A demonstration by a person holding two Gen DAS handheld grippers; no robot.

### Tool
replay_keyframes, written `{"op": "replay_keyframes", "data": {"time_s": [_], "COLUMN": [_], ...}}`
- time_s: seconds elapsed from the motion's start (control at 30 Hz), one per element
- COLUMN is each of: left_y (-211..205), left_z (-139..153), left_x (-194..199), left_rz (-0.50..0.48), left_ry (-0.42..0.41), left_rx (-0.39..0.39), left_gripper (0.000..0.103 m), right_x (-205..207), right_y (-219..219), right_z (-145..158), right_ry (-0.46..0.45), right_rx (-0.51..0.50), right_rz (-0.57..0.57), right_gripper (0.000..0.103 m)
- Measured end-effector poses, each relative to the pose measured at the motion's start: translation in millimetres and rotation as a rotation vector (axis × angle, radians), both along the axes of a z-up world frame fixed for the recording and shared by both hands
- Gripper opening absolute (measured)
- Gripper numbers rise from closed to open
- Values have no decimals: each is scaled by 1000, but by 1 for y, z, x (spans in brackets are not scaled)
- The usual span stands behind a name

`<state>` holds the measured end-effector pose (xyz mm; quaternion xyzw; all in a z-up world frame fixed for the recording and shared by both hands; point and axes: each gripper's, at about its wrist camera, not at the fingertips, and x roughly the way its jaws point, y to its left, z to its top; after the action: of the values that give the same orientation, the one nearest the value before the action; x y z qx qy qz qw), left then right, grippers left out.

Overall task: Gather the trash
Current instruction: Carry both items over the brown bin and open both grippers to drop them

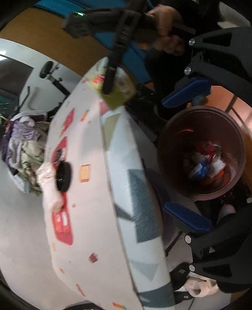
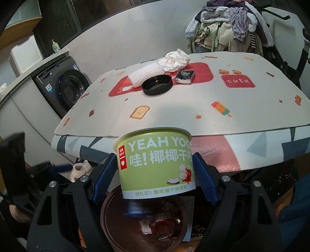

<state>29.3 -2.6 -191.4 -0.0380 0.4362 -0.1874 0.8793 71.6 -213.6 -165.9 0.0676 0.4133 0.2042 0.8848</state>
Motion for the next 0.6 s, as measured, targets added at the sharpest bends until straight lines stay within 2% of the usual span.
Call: {"op": "replay_keyframes", "data": {"time_s": [0.2,0.33,0.6], "left_y": [16,21,22], "left_z": [27,26,16], "left_x": [-15,-24,-24], "left_rz": [32,37,60], "left_ry": [-147,-206,-200], "left_rx": [51,101,117], "left_gripper": [97,97,97], "right_x": [-3,-7,-11], "right_y": [16,28,56], "right_z": [-13,-31,-64], "right_ry": [23,46,99], "right_rx": [-15,-26,-134], "right_rz": [40,72,166], "right_gripper": [78,78,79]}}
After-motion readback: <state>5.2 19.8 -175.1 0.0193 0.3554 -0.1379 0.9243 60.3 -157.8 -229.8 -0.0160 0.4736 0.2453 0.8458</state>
